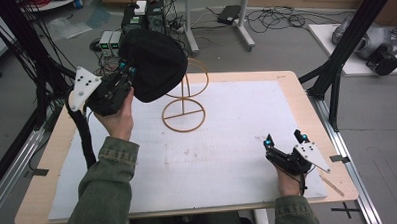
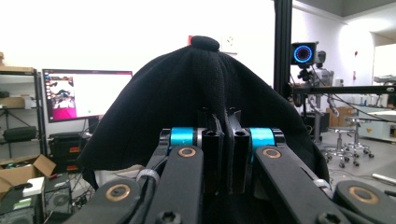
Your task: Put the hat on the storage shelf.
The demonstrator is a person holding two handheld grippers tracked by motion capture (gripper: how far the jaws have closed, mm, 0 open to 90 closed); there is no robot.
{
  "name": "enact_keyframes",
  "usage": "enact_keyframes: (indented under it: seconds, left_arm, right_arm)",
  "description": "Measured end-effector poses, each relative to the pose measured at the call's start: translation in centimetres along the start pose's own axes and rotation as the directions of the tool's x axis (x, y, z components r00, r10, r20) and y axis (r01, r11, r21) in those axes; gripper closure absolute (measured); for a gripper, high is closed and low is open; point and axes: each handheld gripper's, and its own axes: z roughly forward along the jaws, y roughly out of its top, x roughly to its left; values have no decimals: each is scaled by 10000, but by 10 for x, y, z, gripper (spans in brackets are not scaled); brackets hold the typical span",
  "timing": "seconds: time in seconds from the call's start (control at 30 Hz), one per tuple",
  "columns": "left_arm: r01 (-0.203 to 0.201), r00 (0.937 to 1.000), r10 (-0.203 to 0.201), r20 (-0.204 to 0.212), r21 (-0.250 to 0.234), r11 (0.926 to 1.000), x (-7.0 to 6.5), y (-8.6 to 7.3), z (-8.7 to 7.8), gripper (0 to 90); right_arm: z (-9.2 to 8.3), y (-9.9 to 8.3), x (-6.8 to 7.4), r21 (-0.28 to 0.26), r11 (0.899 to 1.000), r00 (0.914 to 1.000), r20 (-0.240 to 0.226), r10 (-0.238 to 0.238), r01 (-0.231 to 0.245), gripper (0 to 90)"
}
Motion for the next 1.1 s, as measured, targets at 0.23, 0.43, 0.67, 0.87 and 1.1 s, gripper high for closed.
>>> enact_keyframes:
  seconds: [0.23,0.43,0.67,0.87,1.1]
  left_arm:
    - [105,9998,-108,169,173,9998,-3,-3,23,874]
    - [301,9994,-306,184,283,9991,-3,-6,34,874]
    - [425,9989,-432,184,350,9985,-2,-12,45,874]
    - [457,9984,-478,304,672,9967,-6,-21,58,874]
    - [101,9980,-172,604,1160,9932,-12,-28,70,874]
  right_arm:
    - [1,0,1,55,10000,10000,-68,-25,25,44]
    - [0,0,1,22,10000,9999,-90,-76,77,44]
    - [1,-1,3,73,9998,9996,-181,-201,202,44]
    - [2,-1,6,108,9997,9993,-284,-226,230,44]
    - [5,-1,6,179,9993,9989,-320,-336,342,44]
